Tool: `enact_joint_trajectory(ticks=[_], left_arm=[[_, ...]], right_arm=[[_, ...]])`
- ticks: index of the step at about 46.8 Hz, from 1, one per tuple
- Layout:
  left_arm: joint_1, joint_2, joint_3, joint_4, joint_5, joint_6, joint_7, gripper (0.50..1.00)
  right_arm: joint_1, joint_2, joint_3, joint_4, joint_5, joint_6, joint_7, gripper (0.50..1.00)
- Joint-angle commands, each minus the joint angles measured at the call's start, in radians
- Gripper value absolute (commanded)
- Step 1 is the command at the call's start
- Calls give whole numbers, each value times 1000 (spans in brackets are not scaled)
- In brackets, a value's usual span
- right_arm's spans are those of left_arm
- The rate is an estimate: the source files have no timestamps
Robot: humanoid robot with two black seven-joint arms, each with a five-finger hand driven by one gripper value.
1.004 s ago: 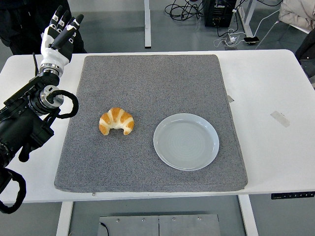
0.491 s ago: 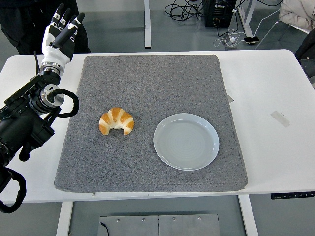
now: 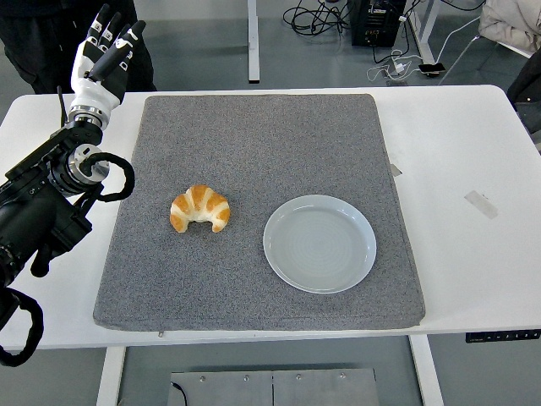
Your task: Place the bread on the plate
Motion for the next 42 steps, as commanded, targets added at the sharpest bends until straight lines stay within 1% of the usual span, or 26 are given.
enact_joint_trajectory(ticks=[1, 26, 29, 33, 37, 42], left_arm=[[1, -2, 0, 0, 0, 0, 3, 974], [0, 8, 18, -1, 2, -9, 6, 974], [3, 21, 20, 0, 11, -8, 11, 974], [0, 47, 73, -1, 15, -6, 14, 974], [-20, 51, 147, -1, 14, -6, 15, 974], [-22, 85, 182, -29, 14, -5, 15, 974]], right_arm=[[0, 0, 0, 0, 0, 0, 0, 1000], [0, 0, 0, 0, 0, 0, 0, 1000], [0, 0, 0, 0, 0, 0, 0, 1000], [0, 0, 0, 0, 0, 0, 0, 1000], [0, 0, 0, 0, 0, 0, 0, 1000], [0, 0, 0, 0, 0, 0, 0, 1000]])
